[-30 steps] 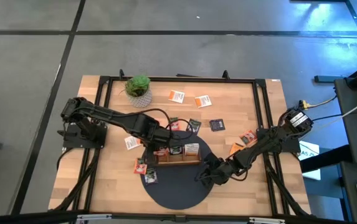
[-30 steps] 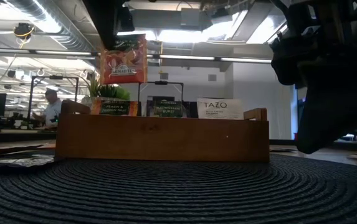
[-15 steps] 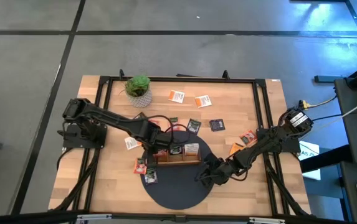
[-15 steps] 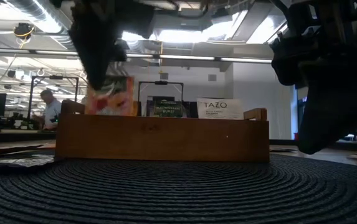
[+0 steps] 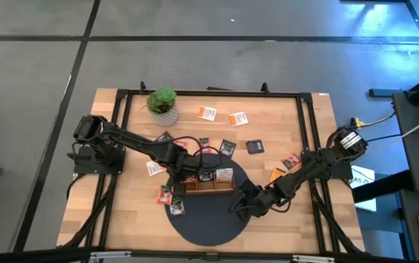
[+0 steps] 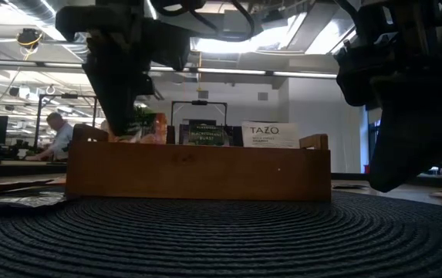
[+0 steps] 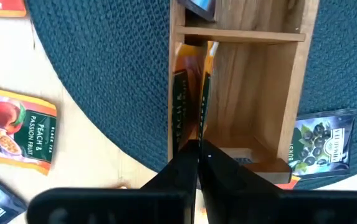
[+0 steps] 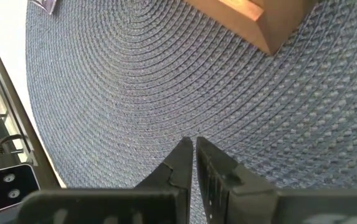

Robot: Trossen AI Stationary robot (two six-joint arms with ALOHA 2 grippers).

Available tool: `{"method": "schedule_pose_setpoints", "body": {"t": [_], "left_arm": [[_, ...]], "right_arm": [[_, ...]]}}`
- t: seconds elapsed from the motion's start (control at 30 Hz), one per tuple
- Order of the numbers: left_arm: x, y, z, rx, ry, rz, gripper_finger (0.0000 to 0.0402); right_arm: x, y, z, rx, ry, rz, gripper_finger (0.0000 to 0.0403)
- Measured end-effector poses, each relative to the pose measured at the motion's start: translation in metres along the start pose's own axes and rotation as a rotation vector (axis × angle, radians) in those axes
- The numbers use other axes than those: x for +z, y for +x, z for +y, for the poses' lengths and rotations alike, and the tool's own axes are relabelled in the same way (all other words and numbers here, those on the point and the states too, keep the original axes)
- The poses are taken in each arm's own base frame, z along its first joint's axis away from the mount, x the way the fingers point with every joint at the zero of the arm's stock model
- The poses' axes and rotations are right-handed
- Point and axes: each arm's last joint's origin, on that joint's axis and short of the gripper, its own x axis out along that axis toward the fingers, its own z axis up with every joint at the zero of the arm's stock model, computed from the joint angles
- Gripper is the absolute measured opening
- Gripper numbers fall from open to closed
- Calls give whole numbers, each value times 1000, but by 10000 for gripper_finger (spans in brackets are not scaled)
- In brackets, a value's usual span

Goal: Pick & Place Tea
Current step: Put the orange tea bag into the left slot of the wooden organizer, then adjust the mat on the table

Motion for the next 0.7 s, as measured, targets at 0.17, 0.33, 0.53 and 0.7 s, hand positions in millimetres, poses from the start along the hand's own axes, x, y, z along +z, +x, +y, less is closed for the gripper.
{"method": "schedule_pose_setpoints", "body": {"t": [0.17,0.33,0.53,0.7], "left_arm": [[0,0,0,0,8,1,12],[0,0,0,0,1,3,23],[-2,0,1,8,-1,26,56],[-3,0,1,9,-3,28,79]], "right_arm": [[0,0,0,0,0,0,25],[0,0,0,0,0,0,25],[0,0,0,0,0,0,25],[0,0,0,0,0,0,25]]}}
